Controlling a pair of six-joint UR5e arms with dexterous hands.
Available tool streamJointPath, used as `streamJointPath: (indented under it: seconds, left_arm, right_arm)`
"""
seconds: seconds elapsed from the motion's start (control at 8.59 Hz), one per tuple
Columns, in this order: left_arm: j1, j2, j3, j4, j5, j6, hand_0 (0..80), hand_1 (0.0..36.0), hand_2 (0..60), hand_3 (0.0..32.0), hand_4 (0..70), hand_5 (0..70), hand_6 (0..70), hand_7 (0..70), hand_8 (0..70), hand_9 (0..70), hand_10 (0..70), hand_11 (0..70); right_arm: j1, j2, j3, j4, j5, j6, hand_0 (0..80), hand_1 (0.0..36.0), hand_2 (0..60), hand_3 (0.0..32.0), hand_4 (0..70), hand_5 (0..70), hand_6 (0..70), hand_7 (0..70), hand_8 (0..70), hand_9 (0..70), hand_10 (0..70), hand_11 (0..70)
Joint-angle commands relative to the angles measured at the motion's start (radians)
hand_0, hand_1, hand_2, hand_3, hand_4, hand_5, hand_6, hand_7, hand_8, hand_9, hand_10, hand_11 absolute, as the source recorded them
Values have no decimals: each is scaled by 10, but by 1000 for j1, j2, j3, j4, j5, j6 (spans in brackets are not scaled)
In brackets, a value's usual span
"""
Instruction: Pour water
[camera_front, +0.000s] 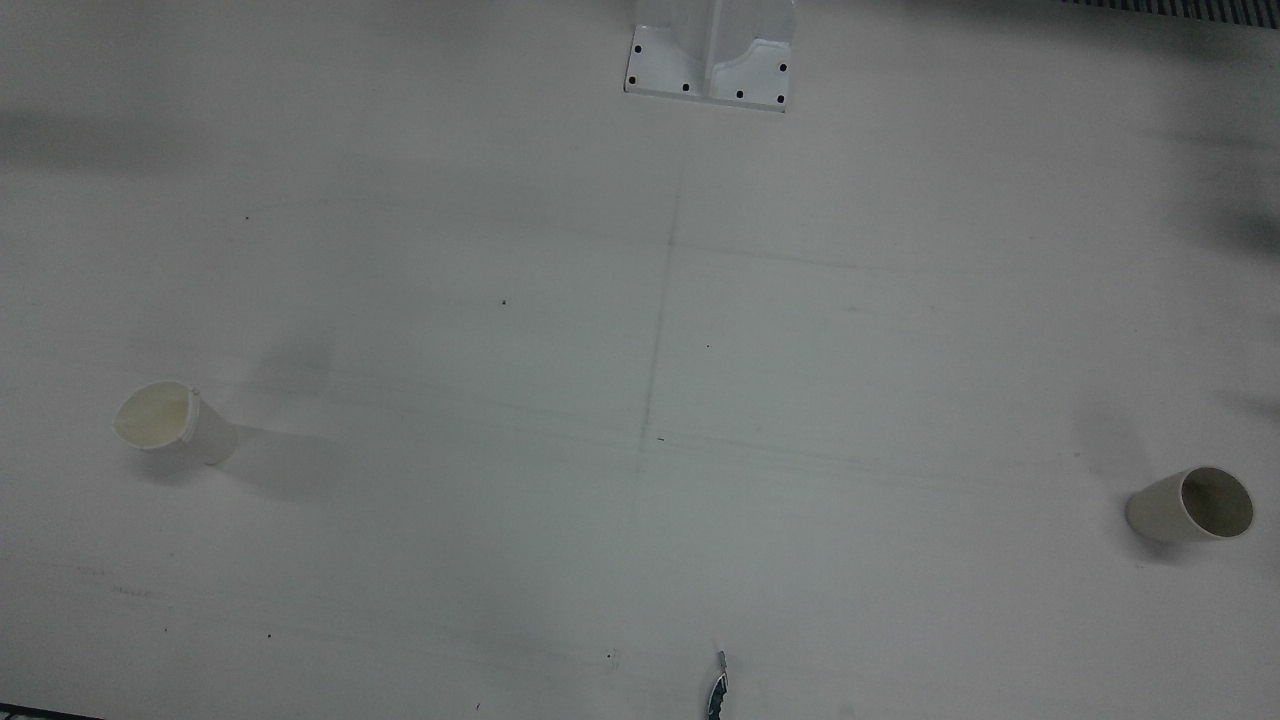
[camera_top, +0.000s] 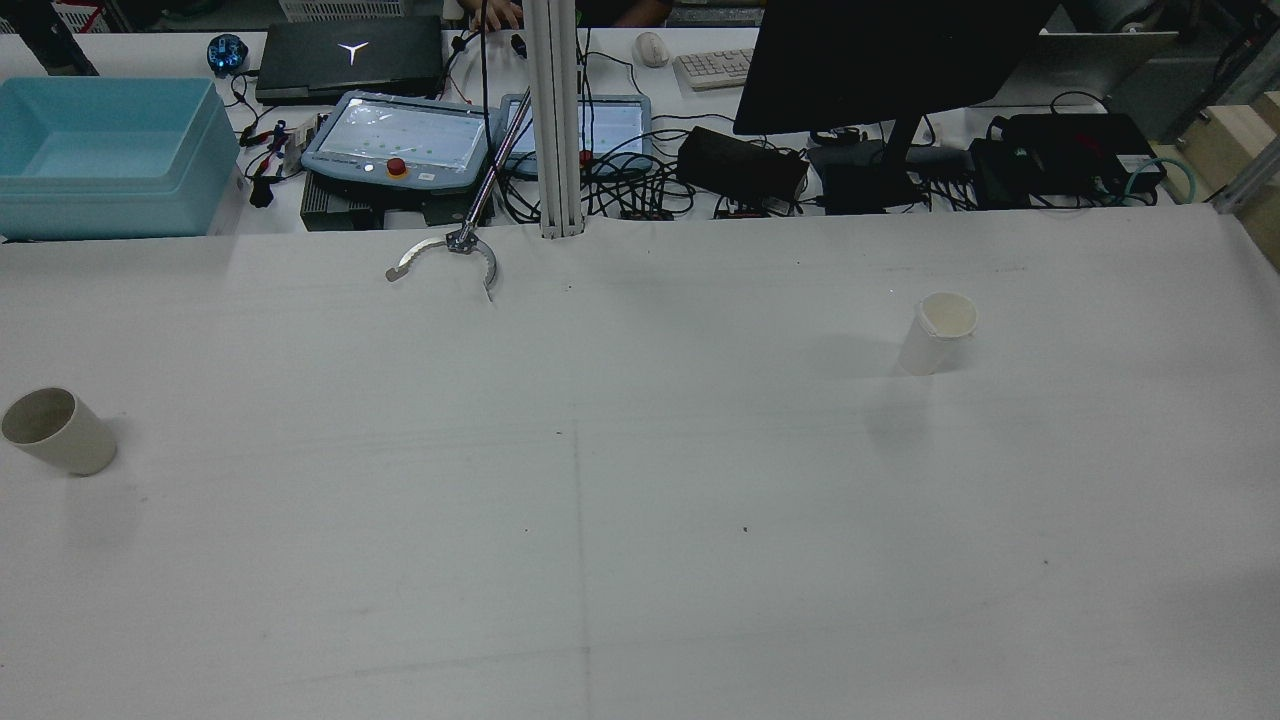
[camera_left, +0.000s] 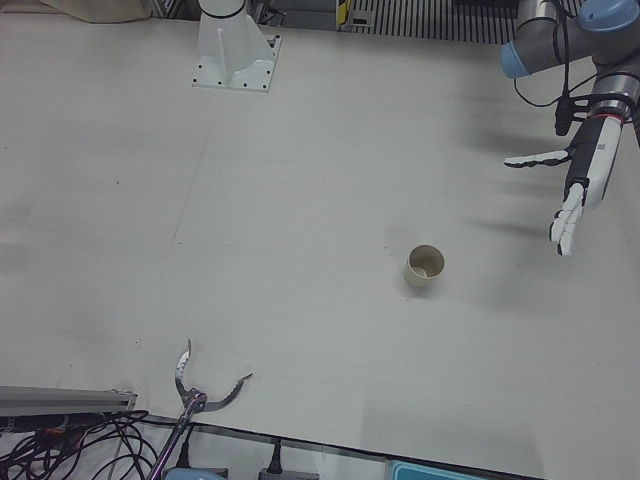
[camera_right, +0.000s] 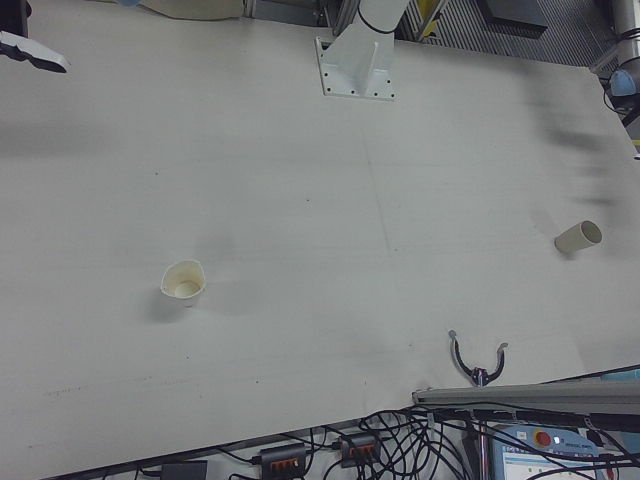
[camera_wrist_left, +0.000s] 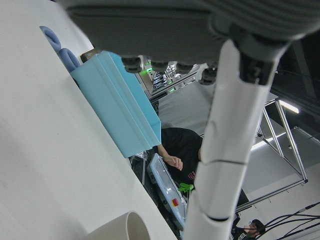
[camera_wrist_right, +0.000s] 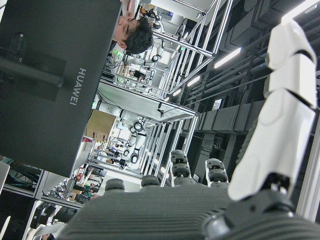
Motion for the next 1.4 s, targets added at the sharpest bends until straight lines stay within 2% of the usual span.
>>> streamJointPath:
  seconds: [0.0,0.12,0.23,0.35,0.58,0.7,0.81,0.93,1.16,1.28]
  left_arm:
    - [17,-9,12,-26,-51,52,800,263,0,0,125,0,0,10,12,0,17,67]
    - [19,-12,12,-25,-52,55,800,285,0,0,140,0,11,22,14,0,25,80]
    - [37,-65,21,-5,-53,84,800,302,0,0,158,0,24,35,20,0,32,93]
    - [81,-151,95,1,-53,75,800,328,0,0,174,0,36,48,25,0,37,102]
    - [117,-196,175,-20,-67,69,800,358,0,0,191,0,47,54,25,0,36,105]
    - [144,-198,221,-54,-67,67,800,341,0,0,183,0,41,49,26,0,33,99]
    - [151,-198,261,-84,-69,69,800,301,0,0,201,0,38,41,10,0,35,97]
    - [152,-198,294,-114,-69,70,800,278,0,0,196,0,33,38,12,0,32,90]
    - [177,-199,337,-146,-98,78,800,238,0,0,184,0,22,29,14,0,21,71]
    - [190,-228,387,-166,-109,101,800,232,0,0,183,0,22,30,15,0,22,71]
  right_arm:
    - [-8,0,-23,1,2,-115,485,164,143,68,4,70,108,84,19,2,0,0]
    - [-11,1,-90,15,2,-169,488,170,132,54,0,66,74,48,11,0,0,0]
    - [-25,0,-177,88,-1,-173,482,168,119,48,0,65,49,14,12,0,0,0]
    - [-27,-8,-208,121,-3,-167,478,160,109,26,0,65,41,0,23,0,0,0]
    - [-24,-8,-204,121,-4,-160,487,170,112,66,0,67,45,6,18,0,0,0]
    - [-25,-8,-201,120,-1,-162,487,170,112,66,0,67,53,18,22,0,0,0]
    - [-27,-3,-201,120,2,-162,492,173,114,66,0,70,60,26,27,1,0,0]
    - [-28,0,-199,120,2,-162,493,176,113,76,0,71,60,30,34,8,0,0]
    - [-27,0,-199,120,-4,-159,492,172,120,78,0,73,80,59,46,20,0,0]
    - [-28,0,-201,120,-6,-159,493,172,118,80,0,73,78,57,48,22,0,0]
